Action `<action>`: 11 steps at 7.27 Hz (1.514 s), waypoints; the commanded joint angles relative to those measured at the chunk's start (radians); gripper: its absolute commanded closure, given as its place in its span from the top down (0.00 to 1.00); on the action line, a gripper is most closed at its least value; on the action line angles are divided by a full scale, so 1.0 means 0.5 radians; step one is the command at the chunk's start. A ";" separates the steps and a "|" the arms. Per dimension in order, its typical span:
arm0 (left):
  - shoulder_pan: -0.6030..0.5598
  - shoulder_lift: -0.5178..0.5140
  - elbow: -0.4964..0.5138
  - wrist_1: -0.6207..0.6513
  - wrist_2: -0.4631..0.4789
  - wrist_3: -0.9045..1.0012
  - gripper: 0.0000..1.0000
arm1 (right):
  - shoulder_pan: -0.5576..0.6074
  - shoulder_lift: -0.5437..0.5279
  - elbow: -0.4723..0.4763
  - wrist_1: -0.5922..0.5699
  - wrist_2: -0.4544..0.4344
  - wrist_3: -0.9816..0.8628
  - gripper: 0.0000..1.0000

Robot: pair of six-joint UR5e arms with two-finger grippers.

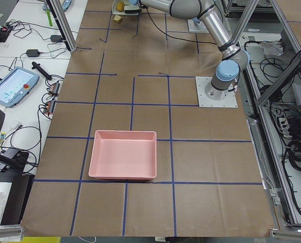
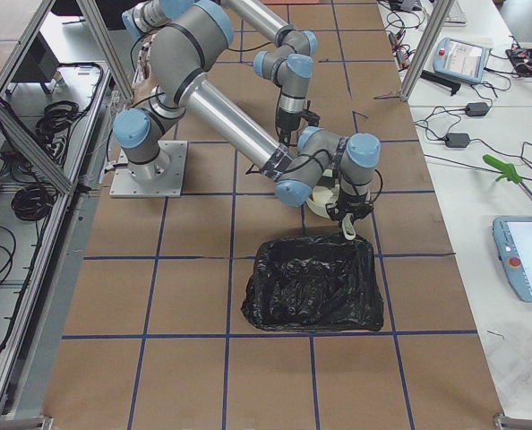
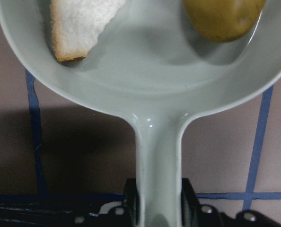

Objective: Sweep and dump trash in nearest bin
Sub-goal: 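Sweep the bread and ball into the dustpan with the left gripper's brush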

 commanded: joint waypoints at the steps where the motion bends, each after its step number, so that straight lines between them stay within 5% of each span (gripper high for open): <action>1: -0.006 0.067 -0.020 -0.063 0.281 0.020 0.00 | 0.002 -0.001 0.000 0.004 0.010 0.000 0.00; 5: 0.018 0.110 -0.026 -0.196 0.957 0.041 0.00 | 0.018 0.008 -0.003 0.014 0.038 0.012 0.00; 8: 0.077 0.052 0.023 -0.346 1.056 0.310 0.00 | 0.018 0.008 -0.003 0.017 0.041 0.018 0.00; 11: 0.083 -0.101 0.286 -0.628 1.029 0.321 0.00 | 0.021 0.008 -0.003 0.020 0.041 0.018 0.00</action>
